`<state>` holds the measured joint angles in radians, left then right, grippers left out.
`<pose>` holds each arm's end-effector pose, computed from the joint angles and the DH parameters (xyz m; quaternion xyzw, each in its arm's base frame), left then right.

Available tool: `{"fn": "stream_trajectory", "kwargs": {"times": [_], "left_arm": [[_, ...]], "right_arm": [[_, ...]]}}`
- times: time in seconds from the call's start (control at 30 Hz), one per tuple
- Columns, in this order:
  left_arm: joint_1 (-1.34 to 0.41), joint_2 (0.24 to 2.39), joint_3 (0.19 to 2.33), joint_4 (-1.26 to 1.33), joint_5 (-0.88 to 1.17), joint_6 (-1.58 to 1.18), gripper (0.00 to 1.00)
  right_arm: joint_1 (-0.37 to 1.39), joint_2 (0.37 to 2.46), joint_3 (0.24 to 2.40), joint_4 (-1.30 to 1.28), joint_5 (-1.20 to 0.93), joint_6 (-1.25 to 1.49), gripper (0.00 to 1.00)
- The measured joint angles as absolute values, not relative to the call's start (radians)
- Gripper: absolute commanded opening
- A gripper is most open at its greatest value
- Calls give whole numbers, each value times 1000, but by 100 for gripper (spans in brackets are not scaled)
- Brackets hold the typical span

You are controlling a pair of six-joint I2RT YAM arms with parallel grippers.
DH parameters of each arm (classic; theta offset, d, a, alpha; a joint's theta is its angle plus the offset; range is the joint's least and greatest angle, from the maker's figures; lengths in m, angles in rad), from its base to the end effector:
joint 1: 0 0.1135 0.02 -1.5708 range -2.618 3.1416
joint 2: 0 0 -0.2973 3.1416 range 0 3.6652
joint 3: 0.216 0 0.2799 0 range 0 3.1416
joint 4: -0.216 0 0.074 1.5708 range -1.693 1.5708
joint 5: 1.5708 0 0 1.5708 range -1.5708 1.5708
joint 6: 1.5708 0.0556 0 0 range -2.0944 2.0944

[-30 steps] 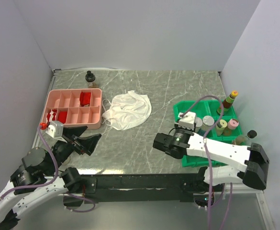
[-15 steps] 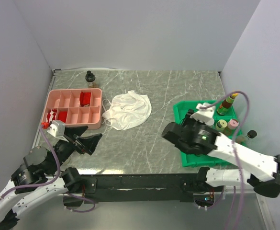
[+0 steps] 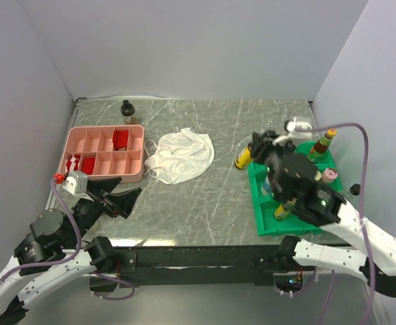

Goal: Organize the condiment bottles
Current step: Place the bottle at the center of the board.

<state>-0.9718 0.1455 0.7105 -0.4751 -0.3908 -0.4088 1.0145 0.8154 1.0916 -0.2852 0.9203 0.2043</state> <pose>0.0454 -0.0290 0.3649 0.0462 0.6755 -0.3601 0.6417 0.1276 0.1214 0.4612 0.0365 0.7081 0.1024 0.6977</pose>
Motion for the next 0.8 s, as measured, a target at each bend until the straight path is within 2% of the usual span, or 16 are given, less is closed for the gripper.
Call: {"fn": "stream_trajectory", "kwargs": {"times": [0.23, 0.33, 0.47, 0.57, 0.67, 0.8], "left_arm": [[-972, 146, 710, -475, -391, -409, 97], [-972, 146, 710, -476, -391, -409, 97], [-972, 146, 710, -476, -392, -408, 97], [-972, 146, 710, -475, -393, -409, 97], [-972, 150, 710, -469, -381, -408, 97], [-972, 224, 714, -437, -303, -410, 98]], "right_arm": [[960, 1090, 1325, -390, 1076, 358, 0], [962, 1147, 1402, -595, 1175, 550, 0], [962, 1243, 1587, -1011, 1275, 947, 0], [970, 1279, 1628, -1164, 1308, 1121, 0], [1013, 1264, 1554, -1122, 1303, 1011, 0], [1061, 1130, 1278, -758, 1081, 632, 0]]}}
